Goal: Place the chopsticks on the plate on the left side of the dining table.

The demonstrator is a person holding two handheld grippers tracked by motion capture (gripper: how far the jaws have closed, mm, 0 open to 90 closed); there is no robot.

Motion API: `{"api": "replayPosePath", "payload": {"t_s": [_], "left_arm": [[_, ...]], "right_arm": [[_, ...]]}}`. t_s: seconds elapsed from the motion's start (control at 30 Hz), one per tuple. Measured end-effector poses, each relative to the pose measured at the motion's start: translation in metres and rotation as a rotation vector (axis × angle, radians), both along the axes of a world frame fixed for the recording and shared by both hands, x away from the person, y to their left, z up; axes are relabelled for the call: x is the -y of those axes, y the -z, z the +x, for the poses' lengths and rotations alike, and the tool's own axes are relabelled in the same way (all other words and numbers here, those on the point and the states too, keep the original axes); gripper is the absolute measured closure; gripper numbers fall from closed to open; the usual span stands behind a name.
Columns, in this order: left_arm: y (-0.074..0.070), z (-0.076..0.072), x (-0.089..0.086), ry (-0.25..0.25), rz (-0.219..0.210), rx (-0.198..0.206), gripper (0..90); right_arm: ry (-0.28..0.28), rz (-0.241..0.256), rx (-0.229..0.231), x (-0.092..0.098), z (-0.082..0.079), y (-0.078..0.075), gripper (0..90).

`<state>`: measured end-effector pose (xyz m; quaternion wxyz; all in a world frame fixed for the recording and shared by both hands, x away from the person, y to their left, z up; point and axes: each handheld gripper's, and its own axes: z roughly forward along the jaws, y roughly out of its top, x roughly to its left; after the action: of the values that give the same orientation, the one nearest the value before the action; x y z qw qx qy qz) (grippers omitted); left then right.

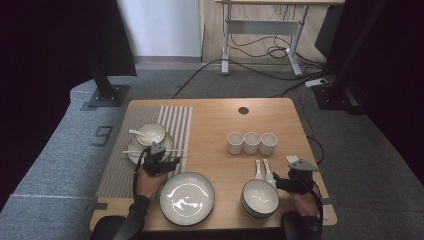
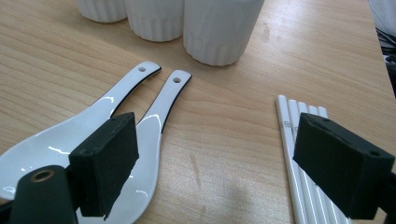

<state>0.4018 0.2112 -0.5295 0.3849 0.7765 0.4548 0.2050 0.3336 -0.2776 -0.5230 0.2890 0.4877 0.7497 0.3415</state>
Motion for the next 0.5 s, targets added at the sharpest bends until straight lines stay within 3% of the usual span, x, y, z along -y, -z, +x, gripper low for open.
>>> {"api": "replayPosePath", "payload": {"t_s": [0.3,0.5], "left_arm": [[-0.012,-0.007,-0.006,-0.009,-0.007,0.019,24.9],[-0.03,-0.013,-0.037,-0.071,-0.004,0.055,24.7]], "right_arm": [[0.003,0.002,0.002,0.001,0.0,0.0,13.7],[0.005,0.004,0.001,0.002,-0.001,0.0,13.7]]}}
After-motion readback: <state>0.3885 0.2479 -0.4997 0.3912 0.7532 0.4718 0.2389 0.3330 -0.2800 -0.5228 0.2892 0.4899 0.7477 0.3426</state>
